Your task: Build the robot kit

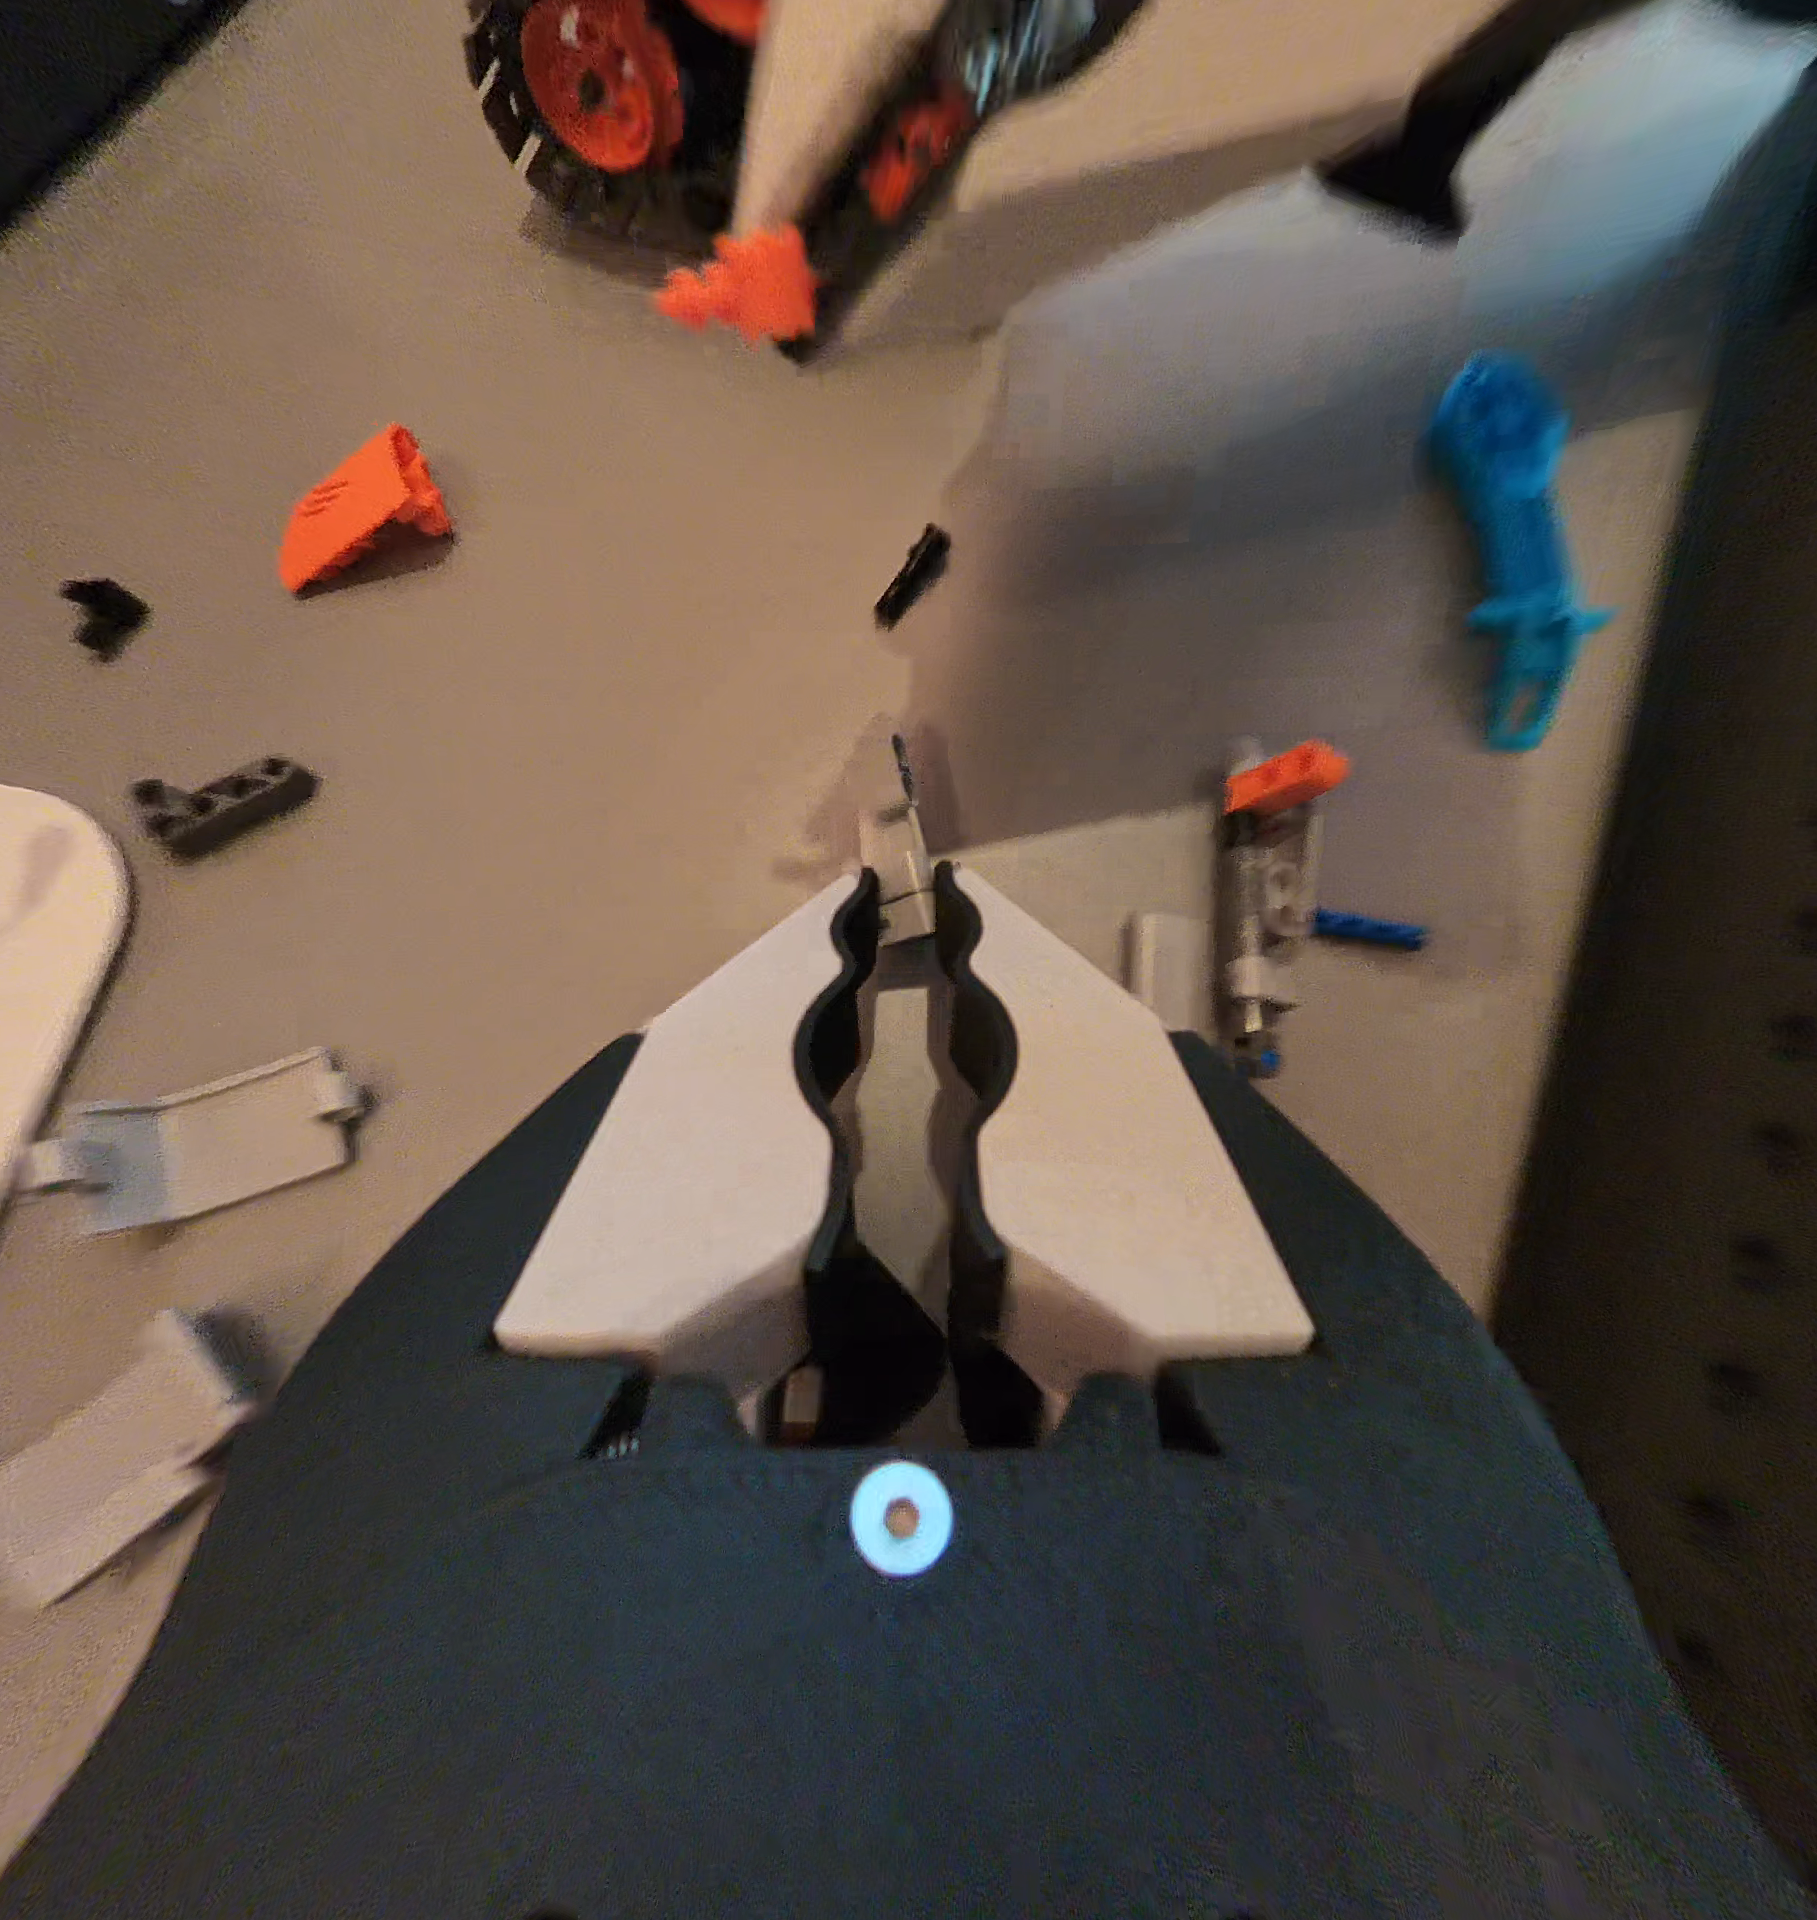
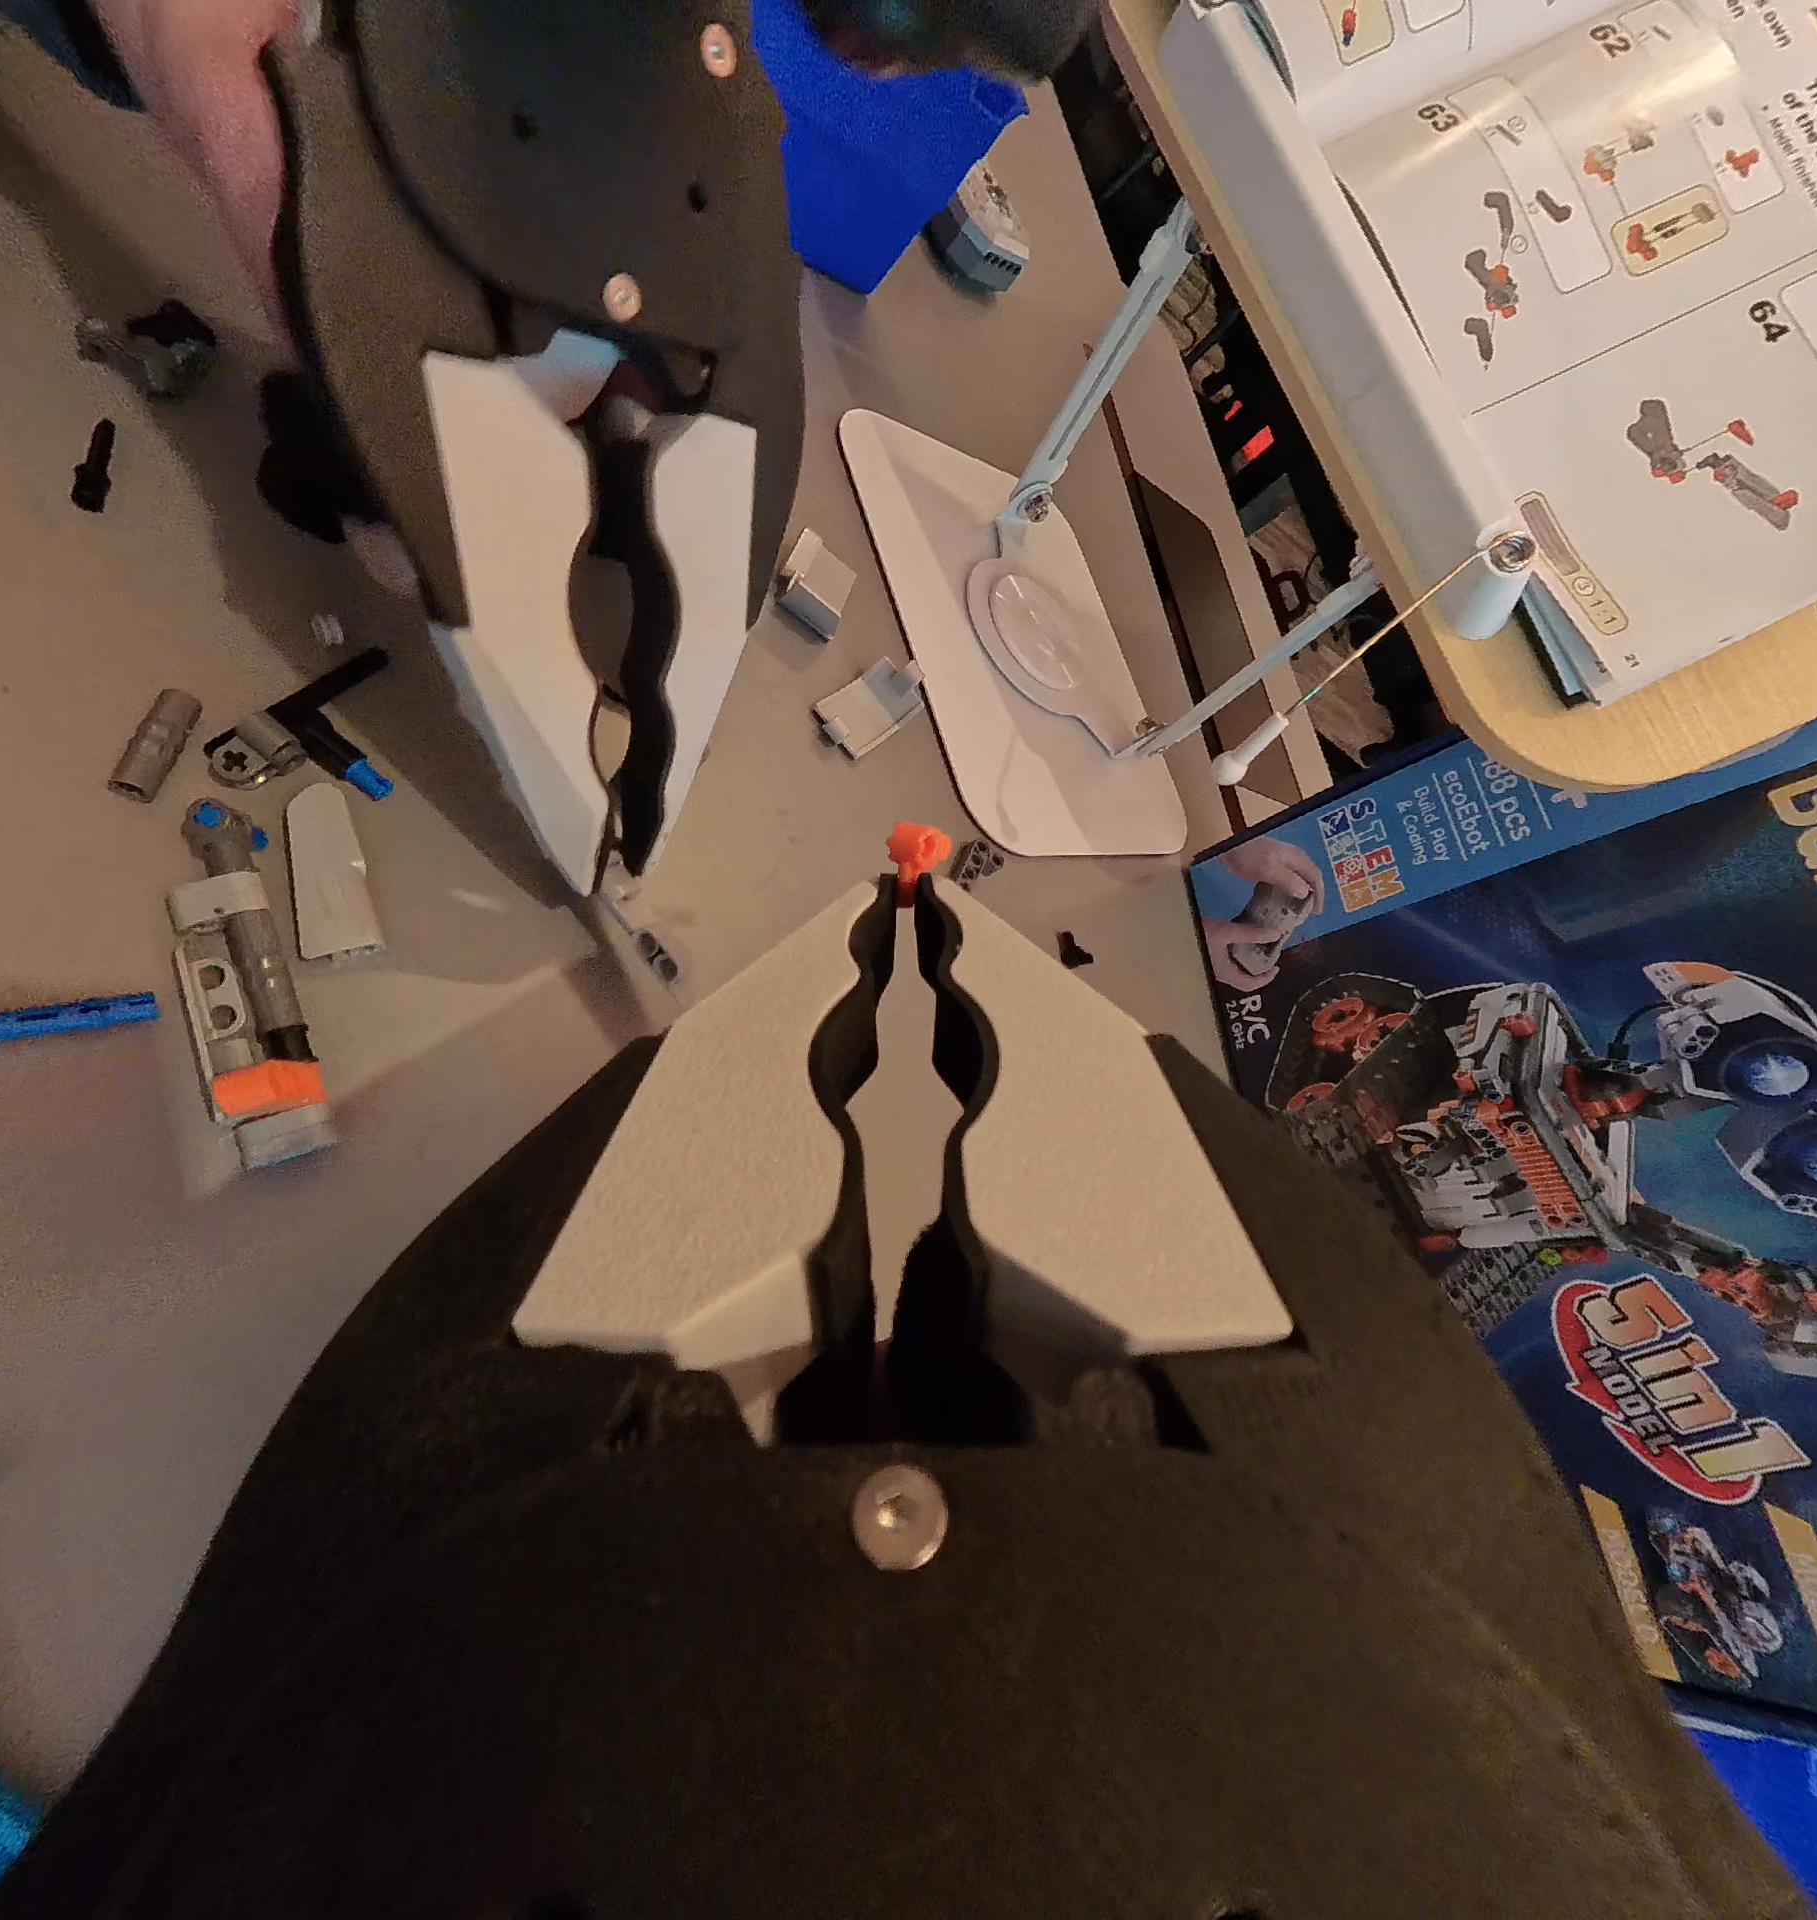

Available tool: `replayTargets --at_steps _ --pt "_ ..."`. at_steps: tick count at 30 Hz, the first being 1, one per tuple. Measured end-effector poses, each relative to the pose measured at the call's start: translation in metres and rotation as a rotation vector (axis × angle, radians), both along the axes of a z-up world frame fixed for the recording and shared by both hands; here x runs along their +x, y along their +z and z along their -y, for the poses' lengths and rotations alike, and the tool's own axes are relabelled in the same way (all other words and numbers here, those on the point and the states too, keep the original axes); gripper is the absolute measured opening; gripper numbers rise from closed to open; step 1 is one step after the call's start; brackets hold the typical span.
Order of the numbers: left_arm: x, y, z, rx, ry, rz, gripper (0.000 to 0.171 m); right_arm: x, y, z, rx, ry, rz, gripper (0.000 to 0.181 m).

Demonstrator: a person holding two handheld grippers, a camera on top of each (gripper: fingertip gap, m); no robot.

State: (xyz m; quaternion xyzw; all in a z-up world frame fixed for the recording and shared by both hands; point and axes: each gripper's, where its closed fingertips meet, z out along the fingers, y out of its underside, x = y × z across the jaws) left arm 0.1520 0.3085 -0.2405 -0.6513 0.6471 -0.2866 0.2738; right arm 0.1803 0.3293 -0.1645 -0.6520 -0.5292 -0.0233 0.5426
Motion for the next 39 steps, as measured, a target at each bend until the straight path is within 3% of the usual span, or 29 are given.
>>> replayTargets --at_steps 2,4,8,12,19,25,30,39 --pt "0.0 0.008 0.006 -0.163 -0.008 0.041 0.01 0.001 -0.002 0.002 -0.018 0.009 -0.002 0.001" --pt "-0.004 0.006 0.004 -0.219 -0.018 0.017 0.01 0.001 -0.006 0.004 -0.04 0.024 0.002 0.001" --pt "-0.025 -0.003 0.015 -0.188 -0.162 -0.171 0.009 -0.002 -0.016 0.007 -0.066 0.043 0.036 0.001" --pt "-0.038 0.006 0.012 -0.024 -0.275 -0.332 0.01 -0.002 -0.021 0.009 -0.079 0.053 0.049 0.001" --pt "-0.058 -0.014 0.025 -0.058 -0.543 -0.568 0.011 -0.006 -0.031 0.018 -0.123 0.103 0.051 0.001" --pt "-0.053 -0.006 0.002 0.055 -0.416 -0.505 0.028 -0.025 -0.052 0.032 -0.183 0.182 0.094 0.0" --pt "-0.062 -0.003 0.0 0.11 -0.251 -0.404 0.023 -0.032 -0.062 0.027 -0.205 0.178 0.104 0.0" --pt "-0.052 -0.016 -0.003 0.167 -0.078 -0.272 0.02 -0.043 -0.09 0.016 -0.261 0.164 0.191 0.0"
